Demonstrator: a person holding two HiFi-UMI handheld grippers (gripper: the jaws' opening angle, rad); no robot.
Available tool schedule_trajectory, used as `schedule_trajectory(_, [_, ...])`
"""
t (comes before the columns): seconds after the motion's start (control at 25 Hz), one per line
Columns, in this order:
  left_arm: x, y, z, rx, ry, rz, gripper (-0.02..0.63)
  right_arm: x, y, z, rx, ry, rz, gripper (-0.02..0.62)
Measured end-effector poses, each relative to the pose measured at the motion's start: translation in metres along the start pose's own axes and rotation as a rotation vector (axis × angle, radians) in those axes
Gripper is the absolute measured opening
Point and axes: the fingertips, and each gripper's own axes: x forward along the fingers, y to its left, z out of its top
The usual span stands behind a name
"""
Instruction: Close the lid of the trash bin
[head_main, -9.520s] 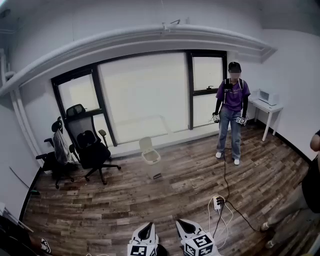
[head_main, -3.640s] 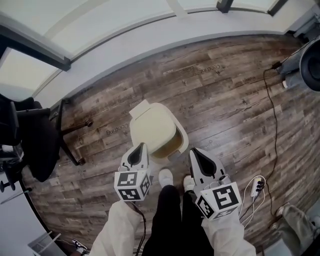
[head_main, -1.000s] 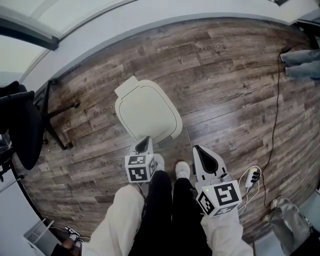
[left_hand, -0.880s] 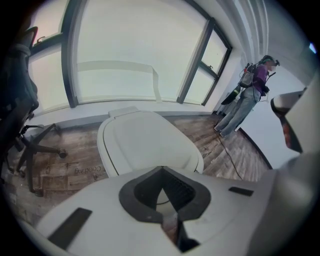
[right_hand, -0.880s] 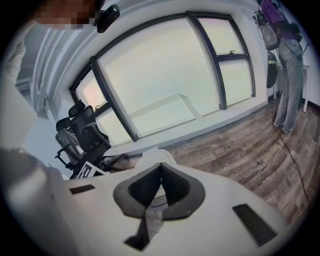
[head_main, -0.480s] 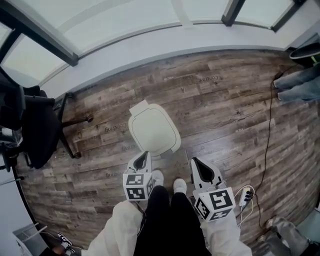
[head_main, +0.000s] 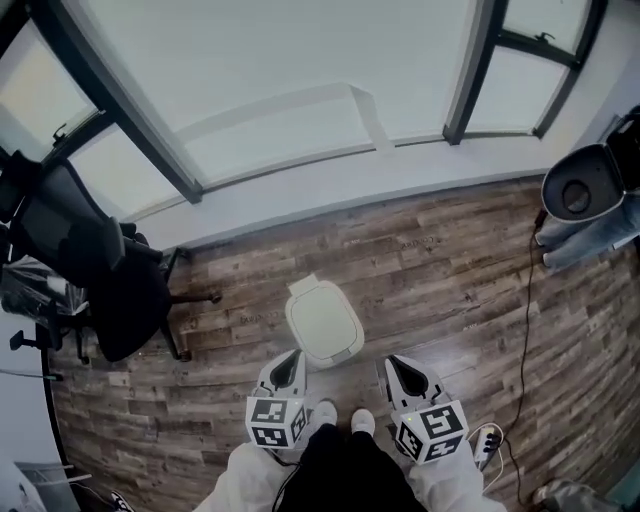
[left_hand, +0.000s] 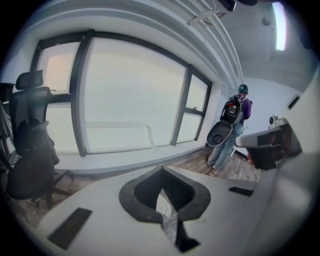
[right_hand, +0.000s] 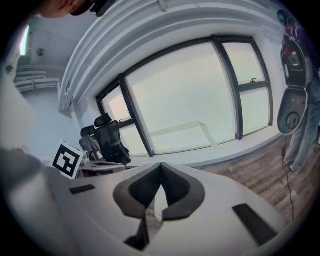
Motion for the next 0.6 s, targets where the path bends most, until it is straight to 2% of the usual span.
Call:
schedule_trajectory(0.24, [-0.093,-0.014,0.074,0.0,-0.073,-0.014,0.008,-0.057,0.045,0.067,-0.038,-0.036,0.01,0.023])
schedule_trajectory(0.36, [-0.135,-0.013,0.117,0.035,-0.135,0.014,0.008,-0.075,0.072,0.105,-0.056,-0.084,0.019,0.023])
schedule_trajectory(0.52, [-0.186,-0.016,0.164,0.013,-0.228,0.005,0.008,-0.094,0.108,0.152,-0.066,-0.166,0.03,0.023])
schedule_trajectory(0.6, [-0.213,-0.021,0.181,0.036,-0.263,0.011,0.008,-0.104,0.128,0.168,-0.08,-0.191,0.045,0.023])
